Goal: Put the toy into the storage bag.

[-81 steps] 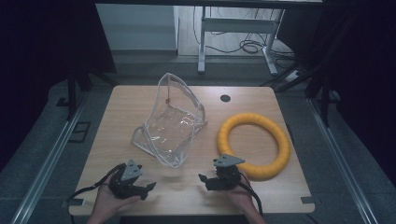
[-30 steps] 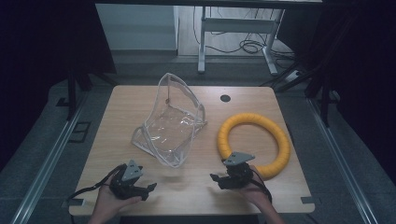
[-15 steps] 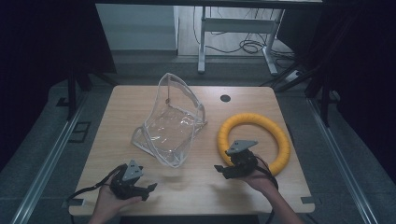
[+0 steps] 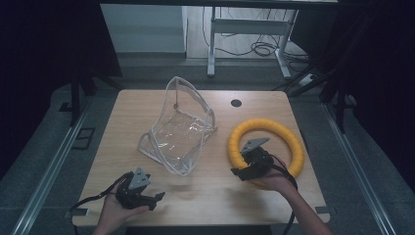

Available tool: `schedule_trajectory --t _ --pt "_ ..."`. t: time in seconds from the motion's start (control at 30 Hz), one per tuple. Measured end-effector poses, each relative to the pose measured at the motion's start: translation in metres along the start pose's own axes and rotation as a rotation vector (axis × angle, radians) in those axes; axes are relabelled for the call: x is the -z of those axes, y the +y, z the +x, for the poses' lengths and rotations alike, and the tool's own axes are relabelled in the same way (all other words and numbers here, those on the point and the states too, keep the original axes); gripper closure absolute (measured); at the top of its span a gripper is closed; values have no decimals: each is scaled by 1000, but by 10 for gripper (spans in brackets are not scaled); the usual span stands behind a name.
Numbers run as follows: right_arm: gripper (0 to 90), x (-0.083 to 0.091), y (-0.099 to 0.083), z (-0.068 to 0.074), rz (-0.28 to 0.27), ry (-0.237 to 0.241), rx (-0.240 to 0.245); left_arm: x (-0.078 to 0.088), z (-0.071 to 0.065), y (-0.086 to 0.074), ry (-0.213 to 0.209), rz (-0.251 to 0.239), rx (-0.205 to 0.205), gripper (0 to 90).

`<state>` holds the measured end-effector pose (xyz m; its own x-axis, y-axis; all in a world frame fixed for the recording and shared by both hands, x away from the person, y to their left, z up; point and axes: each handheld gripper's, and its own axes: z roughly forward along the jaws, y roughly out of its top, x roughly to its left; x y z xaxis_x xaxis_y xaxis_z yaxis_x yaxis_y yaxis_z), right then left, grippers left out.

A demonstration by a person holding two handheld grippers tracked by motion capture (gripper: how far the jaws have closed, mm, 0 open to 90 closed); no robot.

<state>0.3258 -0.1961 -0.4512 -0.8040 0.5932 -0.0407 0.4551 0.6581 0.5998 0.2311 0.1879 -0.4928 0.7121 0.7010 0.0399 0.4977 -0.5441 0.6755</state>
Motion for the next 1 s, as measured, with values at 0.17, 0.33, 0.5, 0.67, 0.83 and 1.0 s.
schedule_trajectory --t 0.17,0.33,0.5,0.67,0.83,1.0 --pt "291 -2 0 -6 54 3 3 -1 0 0 0 3 -3 199" --pt "289 -6 -3 -19 121 18 -1 0 0 0 1 2 -4 199" --pt "289 -10 -7 -25 154 21 -13 0 1 0 2 3 -4 199" --pt "292 -16 -10 -28 210 21 -8 -1 0 0 0 6 -5 199" --pt "300 -27 -14 -28 287 28 0 0 1 0 2 3 -5 199" --pt "320 -37 -17 -29 349 38 18 -1 0 0 3 8 -8 199"
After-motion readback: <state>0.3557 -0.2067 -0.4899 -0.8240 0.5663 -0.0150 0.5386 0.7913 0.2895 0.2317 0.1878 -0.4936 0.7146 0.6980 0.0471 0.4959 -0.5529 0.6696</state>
